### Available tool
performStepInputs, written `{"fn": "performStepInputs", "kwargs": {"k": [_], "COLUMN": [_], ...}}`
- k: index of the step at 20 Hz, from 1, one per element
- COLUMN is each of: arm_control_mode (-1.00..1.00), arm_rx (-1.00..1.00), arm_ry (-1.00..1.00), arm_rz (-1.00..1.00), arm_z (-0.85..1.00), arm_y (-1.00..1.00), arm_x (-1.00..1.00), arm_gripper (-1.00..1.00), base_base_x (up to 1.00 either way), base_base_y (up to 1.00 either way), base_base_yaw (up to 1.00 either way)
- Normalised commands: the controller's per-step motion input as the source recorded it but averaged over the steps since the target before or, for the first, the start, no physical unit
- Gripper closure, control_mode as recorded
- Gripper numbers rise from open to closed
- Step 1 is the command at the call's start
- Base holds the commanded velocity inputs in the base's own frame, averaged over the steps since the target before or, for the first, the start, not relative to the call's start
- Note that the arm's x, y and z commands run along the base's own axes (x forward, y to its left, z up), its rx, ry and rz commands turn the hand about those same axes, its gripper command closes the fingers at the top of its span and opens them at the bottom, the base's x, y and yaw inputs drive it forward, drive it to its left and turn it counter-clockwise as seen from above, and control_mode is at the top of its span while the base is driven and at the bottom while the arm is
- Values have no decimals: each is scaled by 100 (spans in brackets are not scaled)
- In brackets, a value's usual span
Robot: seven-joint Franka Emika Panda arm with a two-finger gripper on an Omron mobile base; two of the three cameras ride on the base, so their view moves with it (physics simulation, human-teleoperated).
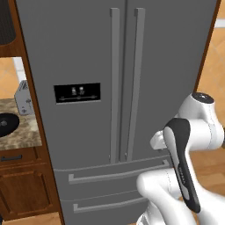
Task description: Grab a lemon wedge from the fridge and one ice cube from the ice bowl, and put them in the glass of lemonade.
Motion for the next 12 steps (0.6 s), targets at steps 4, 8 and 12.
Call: {"fn": "performStepInputs", "kwargs": {"k": [4, 8, 12], "arm_control_mode": [-100, -100, -100], "arm_rx": [0, 0, 0], "arm_ry": [-8, 0, 0], "arm_rz": [0, 0, 0], "arm_z": [0, 0, -9], "arm_y": [-4, 0, 3], "arm_x": [0, 1, -29], "arm_gripper": [-100, -100, -100], "base_base_x": [0, 0, 0], "base_base_y": [0, 0, 0], "base_base_yaw": [0, 0, 0]}}
